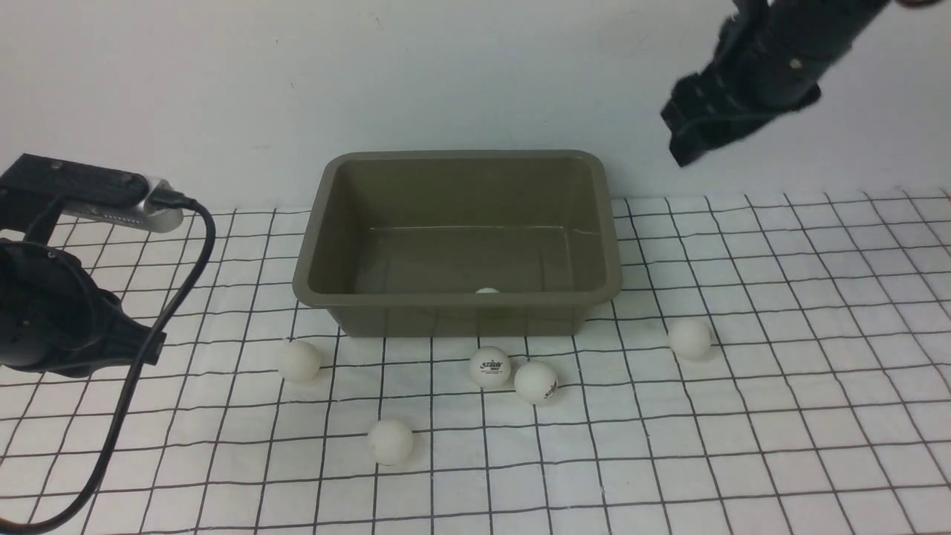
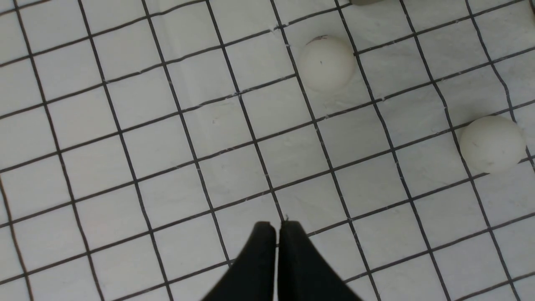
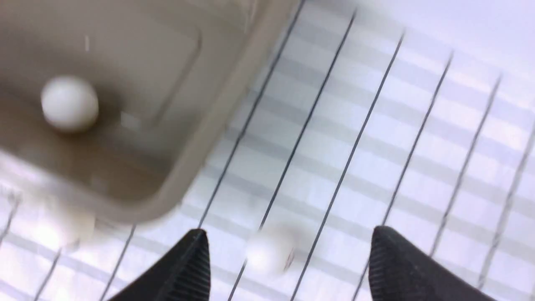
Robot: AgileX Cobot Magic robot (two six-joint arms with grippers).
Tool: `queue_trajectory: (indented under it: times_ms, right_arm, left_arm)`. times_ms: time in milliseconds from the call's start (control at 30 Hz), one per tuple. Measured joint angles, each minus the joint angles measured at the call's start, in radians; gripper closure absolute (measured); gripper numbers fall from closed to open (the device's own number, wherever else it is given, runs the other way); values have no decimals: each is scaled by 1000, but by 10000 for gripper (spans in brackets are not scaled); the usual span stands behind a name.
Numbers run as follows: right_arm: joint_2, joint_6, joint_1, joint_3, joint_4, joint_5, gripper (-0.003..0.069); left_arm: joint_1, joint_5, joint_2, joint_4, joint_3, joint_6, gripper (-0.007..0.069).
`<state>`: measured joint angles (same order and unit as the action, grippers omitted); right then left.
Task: Put the table tennis balls into the box on the white checkered tablecloth.
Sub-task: 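Reach for and grasp a ping pong ball on the table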
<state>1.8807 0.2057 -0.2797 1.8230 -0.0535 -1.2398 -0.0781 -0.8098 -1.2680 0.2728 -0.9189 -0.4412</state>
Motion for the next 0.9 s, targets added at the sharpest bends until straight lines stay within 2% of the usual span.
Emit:
queue_trajectory:
  times_ms: [300, 467, 900]
  right_arm:
    - [-3, 0, 4, -324, -22, 229, 198]
    - [43, 0, 4, -335, -21, 285, 198]
    - [123, 0, 4, -336, -16, 304, 198]
  left_arm:
    - [0, -5, 0, 1, 0, 0, 628]
    - [0, -5, 0, 1, 0, 0, 628]
    - [0, -5, 0, 2, 0, 0, 628]
